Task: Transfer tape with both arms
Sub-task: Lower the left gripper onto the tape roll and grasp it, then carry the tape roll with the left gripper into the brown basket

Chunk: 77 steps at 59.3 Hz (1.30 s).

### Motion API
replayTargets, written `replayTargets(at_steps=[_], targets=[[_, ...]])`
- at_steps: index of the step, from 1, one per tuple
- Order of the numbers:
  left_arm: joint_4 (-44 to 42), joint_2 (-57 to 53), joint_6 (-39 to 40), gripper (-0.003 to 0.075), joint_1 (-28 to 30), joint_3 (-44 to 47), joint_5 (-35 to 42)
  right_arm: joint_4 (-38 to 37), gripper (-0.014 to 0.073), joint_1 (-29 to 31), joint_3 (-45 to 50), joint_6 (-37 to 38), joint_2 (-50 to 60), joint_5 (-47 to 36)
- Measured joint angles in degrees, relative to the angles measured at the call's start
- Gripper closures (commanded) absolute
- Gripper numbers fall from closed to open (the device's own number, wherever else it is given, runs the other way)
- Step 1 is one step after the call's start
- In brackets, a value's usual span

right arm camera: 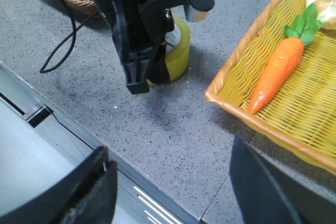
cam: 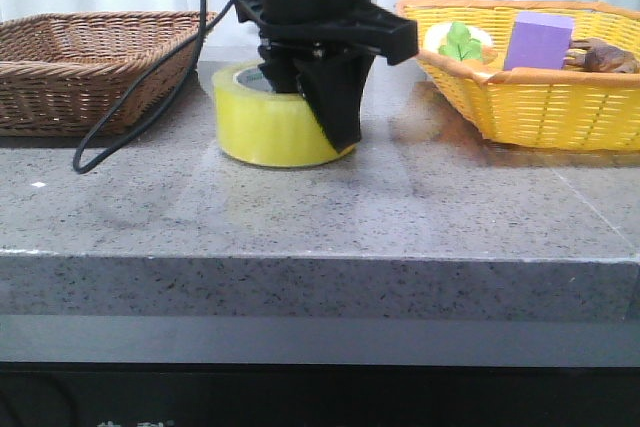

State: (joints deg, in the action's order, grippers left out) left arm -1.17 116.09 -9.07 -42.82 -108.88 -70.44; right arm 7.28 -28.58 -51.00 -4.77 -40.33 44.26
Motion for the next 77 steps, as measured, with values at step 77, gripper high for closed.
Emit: replayTargets(at_steps=[77], targets=[[1.58,5.10,0.00,0.0658,32.03,-20.31,-2.54,0.00,0.0106,0.00,0.00,0.00,0.00,0.00]])
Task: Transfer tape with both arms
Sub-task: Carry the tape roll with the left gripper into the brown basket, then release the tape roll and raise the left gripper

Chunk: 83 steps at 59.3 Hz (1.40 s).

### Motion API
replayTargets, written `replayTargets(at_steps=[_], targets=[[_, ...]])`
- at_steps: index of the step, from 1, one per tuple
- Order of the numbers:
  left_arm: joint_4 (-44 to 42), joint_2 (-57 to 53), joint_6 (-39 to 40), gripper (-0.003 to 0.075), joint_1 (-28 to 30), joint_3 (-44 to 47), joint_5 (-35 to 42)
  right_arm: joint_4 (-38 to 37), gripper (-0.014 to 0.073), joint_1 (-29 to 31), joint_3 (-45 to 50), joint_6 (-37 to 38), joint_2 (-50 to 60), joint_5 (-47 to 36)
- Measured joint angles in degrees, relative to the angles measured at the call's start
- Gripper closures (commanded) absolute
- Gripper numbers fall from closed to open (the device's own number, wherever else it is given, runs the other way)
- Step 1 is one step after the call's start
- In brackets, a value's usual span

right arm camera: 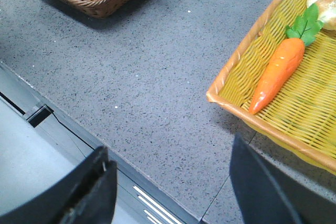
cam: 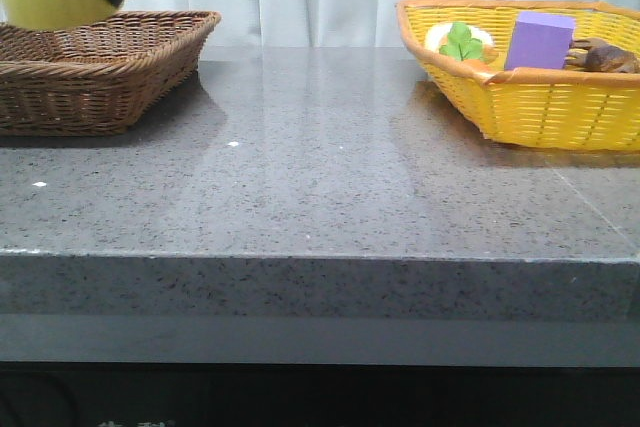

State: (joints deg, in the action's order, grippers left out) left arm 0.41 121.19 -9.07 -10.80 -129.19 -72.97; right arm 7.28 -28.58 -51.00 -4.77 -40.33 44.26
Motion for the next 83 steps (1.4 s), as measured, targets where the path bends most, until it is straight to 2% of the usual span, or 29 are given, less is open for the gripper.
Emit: replayTargets(at_steps=[18,22,28,33,61,83], targets=[[0.57,5.23,0.00,0.0636,0.38,0.34,0.11,0.00,0.0106,0.00,0.00,0.00,0.00,0.00],[0.71,5.63,0.00,0.0568,0.38,0.48,0.11,0.00,0.0106,0.00,0.00,0.00,0.00,0.00],[0.75,5.63,0.00,0.0397,0.38,0.48,0.37,0.00,0.0106,0.00,0.00,0.09,0.00,0.00],[1.22,5.63,0.00,0.0309,0.38,0.48,0.93,0.00,0.0106,0.00,0.00,0.09,0.00,0.00],[2.53,2.95,0.00,0.0335,0.38,0.48,0.93,0.00,0.0106,0.00,0.00,0.09,0.00,0.00],[5.97,-6.12,0.00,0.0335,0.38,0.48,0.81,0.00,0.0106,0.00,0.00,0.09,0.00,0.00]])
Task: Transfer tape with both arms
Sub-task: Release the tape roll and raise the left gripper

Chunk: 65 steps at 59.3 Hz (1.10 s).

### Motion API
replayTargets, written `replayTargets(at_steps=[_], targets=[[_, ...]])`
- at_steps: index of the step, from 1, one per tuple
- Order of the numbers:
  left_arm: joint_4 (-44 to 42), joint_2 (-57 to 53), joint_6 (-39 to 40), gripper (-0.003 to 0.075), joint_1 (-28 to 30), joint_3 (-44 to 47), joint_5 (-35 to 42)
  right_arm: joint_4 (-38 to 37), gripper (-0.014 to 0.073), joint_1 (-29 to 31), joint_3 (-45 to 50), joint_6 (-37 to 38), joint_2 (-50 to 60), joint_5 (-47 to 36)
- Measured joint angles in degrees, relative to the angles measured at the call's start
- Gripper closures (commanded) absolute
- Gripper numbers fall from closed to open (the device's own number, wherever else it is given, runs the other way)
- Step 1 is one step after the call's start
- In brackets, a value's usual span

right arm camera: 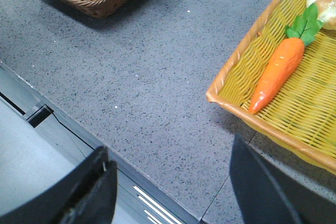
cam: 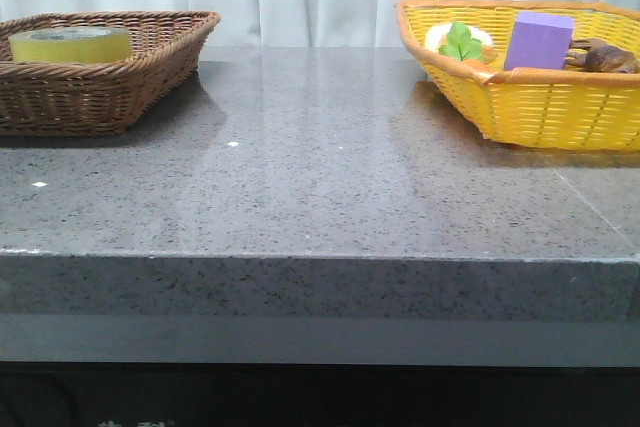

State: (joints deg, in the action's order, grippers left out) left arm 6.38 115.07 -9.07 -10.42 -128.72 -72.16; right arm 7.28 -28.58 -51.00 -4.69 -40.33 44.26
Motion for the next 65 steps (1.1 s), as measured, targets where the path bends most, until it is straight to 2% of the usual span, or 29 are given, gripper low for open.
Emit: replayTargets(at_steps=[18,26,43,65], targets=[[6.52,-9.24,0.92,0.0336,0.00,0.49,-0.35,0.00,0.0106,0.00,0.00,0.00,0.00,0.00],[10.97,-15.20,1.04,0.0335,0.00,5.64,-0.35,0.00,0.0106,0.00,0.00,0.00,0.00,0.00],[12.42,-30.58,0.01,0.0335,-4.30,29.85,1.04,-2.18,0.0106,0.00,0.00,-0.59,0.00,-0.42],[12.06,-52.65,-4.52,0.0336,-15.99,62.28,17.49,-2.55,0.0106,0.00,0.00,-0.71,0.00,-0.79]])
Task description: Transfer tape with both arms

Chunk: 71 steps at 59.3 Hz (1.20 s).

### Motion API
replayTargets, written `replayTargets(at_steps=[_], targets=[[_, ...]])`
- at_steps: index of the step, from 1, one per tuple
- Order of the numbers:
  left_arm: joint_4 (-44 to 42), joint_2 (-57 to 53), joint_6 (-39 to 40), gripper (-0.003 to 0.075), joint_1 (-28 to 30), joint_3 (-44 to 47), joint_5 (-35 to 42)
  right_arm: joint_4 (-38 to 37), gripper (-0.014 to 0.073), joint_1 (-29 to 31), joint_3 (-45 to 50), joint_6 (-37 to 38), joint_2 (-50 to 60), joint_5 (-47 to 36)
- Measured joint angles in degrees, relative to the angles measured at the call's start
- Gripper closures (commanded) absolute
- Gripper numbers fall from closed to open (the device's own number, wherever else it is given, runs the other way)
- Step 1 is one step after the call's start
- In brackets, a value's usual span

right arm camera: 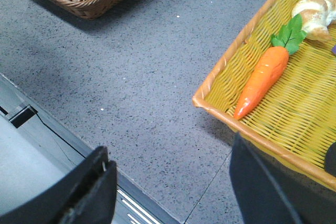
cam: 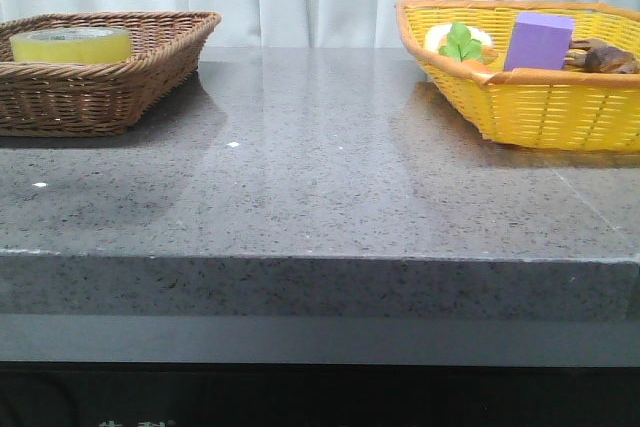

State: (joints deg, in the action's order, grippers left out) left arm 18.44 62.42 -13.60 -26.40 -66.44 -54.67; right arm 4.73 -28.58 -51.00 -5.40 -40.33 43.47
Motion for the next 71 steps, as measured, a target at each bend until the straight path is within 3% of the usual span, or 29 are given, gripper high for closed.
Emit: replayTargets(at_steps=[20,36,42,51,55,71], targets=[[-5.29,-15.60,-0.36,0.0336,-1.07,17.74,13.02,0.00,0.0106,0.00,0.00,-0.13,0.00,0.00],[-6.49,-20.57,-0.36,0.0336,-1.07,21.23,16.97,0.00,0.0109,0.00,0.00,-0.13,0.00,0.00],[-6.62,-20.57,-0.36,0.0397,-1.07,21.26,17.06,0.00,0.0246,0.00,0.00,-0.13,0.00,0.00],[-6.72,-20.57,-0.36,0.0642,-1.07,21.26,17.35,0.00,0.0568,0.00,0.00,-0.13,0.00,0.00],[-6.72,-20.57,-0.36,0.0718,-1.07,21.26,17.35,0.00,0.0666,0.00,0.00,-0.13,0.00,0.00],[-7.77,-20.57,-0.36,0.0741,-1.07,21.26,17.48,0.00,0.0661,0.00,0.00,-0.13,0.00,0.00]])
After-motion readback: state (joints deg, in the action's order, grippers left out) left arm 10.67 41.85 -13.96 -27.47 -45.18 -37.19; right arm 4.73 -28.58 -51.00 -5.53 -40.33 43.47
